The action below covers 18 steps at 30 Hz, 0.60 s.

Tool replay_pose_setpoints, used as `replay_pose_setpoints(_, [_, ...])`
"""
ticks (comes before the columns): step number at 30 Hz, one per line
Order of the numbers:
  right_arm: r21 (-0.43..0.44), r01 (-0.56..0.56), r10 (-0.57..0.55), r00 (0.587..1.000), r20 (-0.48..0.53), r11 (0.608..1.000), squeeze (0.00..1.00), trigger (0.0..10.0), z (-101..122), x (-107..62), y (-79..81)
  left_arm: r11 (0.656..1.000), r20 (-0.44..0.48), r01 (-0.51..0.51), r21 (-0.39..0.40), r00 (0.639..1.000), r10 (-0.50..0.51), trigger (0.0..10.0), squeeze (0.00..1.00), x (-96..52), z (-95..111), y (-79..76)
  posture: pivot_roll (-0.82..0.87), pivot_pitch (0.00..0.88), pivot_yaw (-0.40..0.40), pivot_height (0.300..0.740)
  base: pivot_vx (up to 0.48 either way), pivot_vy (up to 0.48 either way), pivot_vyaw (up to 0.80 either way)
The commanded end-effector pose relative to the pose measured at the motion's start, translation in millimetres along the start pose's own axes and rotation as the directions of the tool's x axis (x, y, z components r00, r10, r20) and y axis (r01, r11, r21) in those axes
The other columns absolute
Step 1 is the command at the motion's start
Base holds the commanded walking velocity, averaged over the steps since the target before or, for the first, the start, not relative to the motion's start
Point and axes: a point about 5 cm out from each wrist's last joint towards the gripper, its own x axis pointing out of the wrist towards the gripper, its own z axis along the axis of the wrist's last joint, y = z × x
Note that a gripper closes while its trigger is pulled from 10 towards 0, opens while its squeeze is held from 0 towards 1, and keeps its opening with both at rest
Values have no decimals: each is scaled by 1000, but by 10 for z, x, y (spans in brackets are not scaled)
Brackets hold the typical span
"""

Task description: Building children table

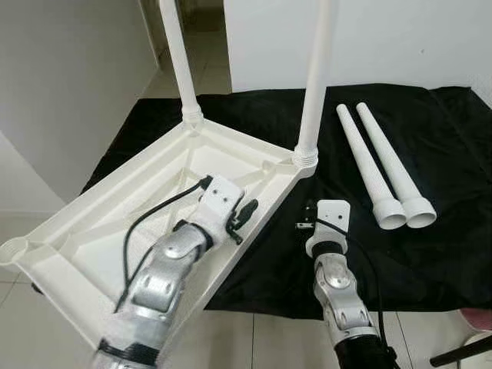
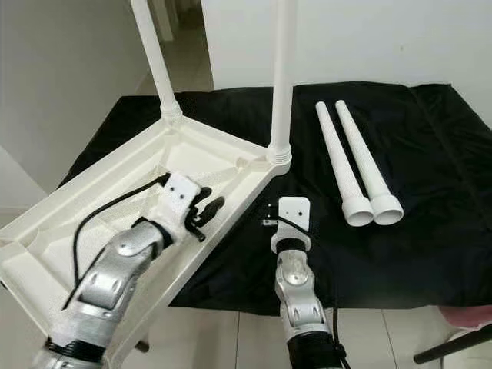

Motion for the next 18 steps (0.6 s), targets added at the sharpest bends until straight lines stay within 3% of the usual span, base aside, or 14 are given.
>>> replay_pose_setpoints(1, [0, -18, 18, 1000, -14, 1000, 0, 10000, -36, -24, 48, 999, 4, 46, -24, 999, -46, 10000, 0, -103, -22, 20, -44, 33, 103, 740, 0, 0, 0])
replay_pose_setpoints(2, [0, -18, 18, 1000, -14, 1000, 0, 10000, -36, -24, 48, 999, 4, 46, -24, 999, -46, 10000, 0, -103, -22, 20, -44, 33, 103, 740, 0, 0, 0])
replay_pose_setpoints(5, [-4, -28, 28, 999, -16, 1000, 0, 10000, -42, -25, 54, 988, -17, 150, -22, 989, -150, 10000, 0, -337, -80, 36, -31, 29, 88, 740, 0, 0, 0])
replay_pose_setpoints(11, [-6, -38, 38, 999, -18, 999, 0, 10000, -50, -27, 61, 975, -60, 220, -34, 973, -221, 10000, 0, -571, -129, 98, -21, 27, 78, 740, 0, 0, 0])
replay_pose_setpoints(15, [-7, -40, 40, 999, -19, 999, 0, 10000, -52, -27, 62, 971, -76, 238, -24, 968, -239, 10000, 0, -641, -144, 122, -21, 27, 78, 740, 0, 0, 0])
replay_pose_setpoints(18, [-9, -45, 45, 999, -20, 999, 0, 10000, -55, -32, 64, 963, -153, 271, -14, 951, -270, 10000, 0, -847, -211, 235, -13, 34, 72, 740, 0, 0, 0])
